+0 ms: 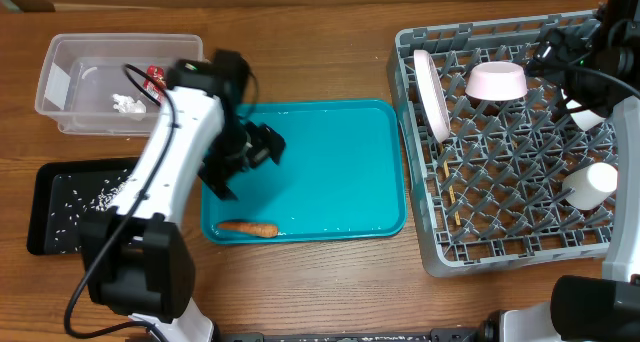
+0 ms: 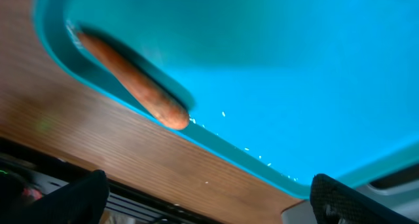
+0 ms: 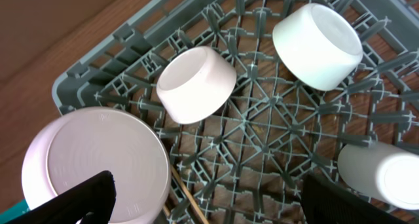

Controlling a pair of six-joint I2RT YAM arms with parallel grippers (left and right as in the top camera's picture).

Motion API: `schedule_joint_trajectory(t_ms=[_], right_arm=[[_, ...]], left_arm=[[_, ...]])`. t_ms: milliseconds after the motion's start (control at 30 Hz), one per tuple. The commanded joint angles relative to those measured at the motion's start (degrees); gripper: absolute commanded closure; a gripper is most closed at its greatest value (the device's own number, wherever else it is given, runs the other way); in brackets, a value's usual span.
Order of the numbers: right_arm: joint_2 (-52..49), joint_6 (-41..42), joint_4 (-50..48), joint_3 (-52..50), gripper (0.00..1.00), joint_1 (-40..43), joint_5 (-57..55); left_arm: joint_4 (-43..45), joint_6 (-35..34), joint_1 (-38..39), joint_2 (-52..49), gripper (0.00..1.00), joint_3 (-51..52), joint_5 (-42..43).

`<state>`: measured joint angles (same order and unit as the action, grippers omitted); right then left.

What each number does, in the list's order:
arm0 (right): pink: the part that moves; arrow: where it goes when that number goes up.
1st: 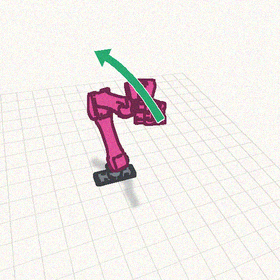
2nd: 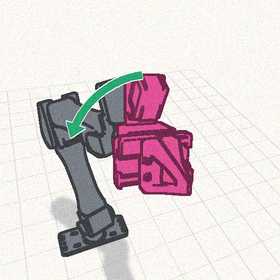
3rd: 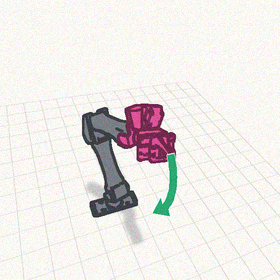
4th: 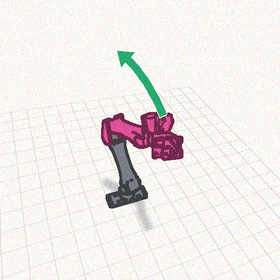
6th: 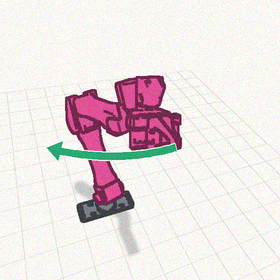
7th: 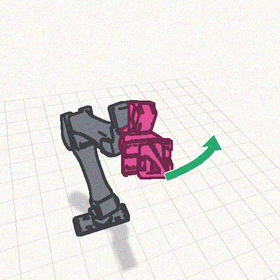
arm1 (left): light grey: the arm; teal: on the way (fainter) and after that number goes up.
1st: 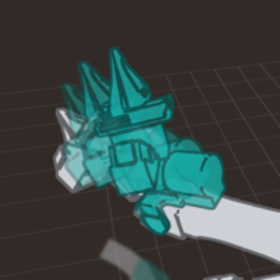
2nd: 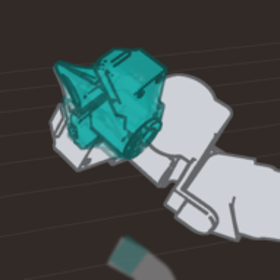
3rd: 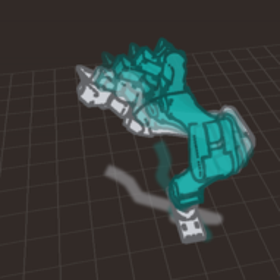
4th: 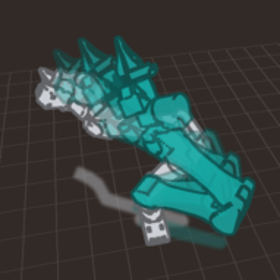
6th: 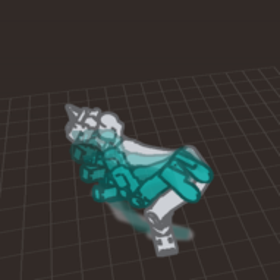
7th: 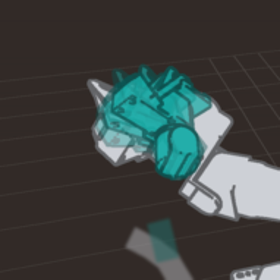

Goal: Sort waste into correct bins and load items into the dishwasher
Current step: 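Reach the left gripper to the carrot on the teal tray and grasp it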

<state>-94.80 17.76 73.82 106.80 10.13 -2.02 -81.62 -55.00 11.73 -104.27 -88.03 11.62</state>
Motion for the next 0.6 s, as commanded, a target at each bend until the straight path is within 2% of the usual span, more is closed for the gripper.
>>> schedule_joint_trajectory(t_ms=[0, 267, 567], right_arm=[[-0.6, -1.6, 0.8, 0.0, 0.07, 0.1, 0.6], [-0.7, -1.7, 1.5, 0.0, 0.06, 0.1, 0.7], [-0.7, -1.7, 1.5, 0.0, 0.06, 0.1, 0.7]], left_arm=[[3.0, -9.7, 2.0, -0.1, 0.00, 5.9, 0.3], [12.9, -10.9, 1.7, -0.1, 0.00, 17.9, -1.5], [22.5, -11.5, 1.0, -0.1, 0.00, 26.0, -1.6]])
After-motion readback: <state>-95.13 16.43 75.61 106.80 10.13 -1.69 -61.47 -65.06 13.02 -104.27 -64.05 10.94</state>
